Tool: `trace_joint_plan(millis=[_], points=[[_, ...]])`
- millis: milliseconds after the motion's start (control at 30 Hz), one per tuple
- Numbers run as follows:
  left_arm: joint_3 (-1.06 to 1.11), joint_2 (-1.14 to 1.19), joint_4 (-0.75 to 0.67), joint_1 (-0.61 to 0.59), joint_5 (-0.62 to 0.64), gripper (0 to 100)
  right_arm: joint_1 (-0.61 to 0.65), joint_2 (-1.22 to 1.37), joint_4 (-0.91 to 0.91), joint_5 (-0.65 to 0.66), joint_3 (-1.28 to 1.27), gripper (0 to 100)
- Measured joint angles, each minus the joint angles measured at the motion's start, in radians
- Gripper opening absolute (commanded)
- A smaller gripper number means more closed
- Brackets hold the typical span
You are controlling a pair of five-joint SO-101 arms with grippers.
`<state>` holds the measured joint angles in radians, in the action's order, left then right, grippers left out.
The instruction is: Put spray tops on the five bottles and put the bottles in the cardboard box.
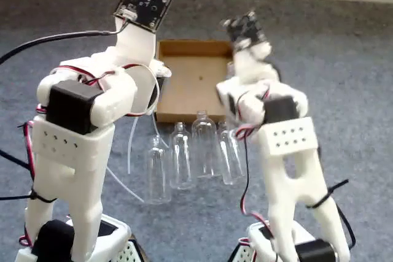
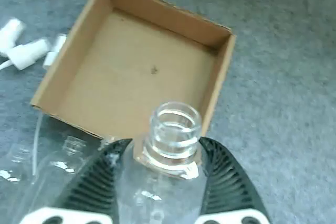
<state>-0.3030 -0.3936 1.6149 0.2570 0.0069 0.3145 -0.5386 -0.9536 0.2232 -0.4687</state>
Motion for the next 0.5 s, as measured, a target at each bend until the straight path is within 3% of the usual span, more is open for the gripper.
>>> trace_joint_plan(millis=[200, 500], points=[[-0.003, -0.052, -0.173, 0.006, 0.002, 0, 0.080, -0.203, 0.178, -0.051, -0.333, 0.3], [0.009, 0.008, -0.600, 0.051, 0.002, 0, 0.138, -0.468, 0.290, -0.057, -0.577, 0.3]])
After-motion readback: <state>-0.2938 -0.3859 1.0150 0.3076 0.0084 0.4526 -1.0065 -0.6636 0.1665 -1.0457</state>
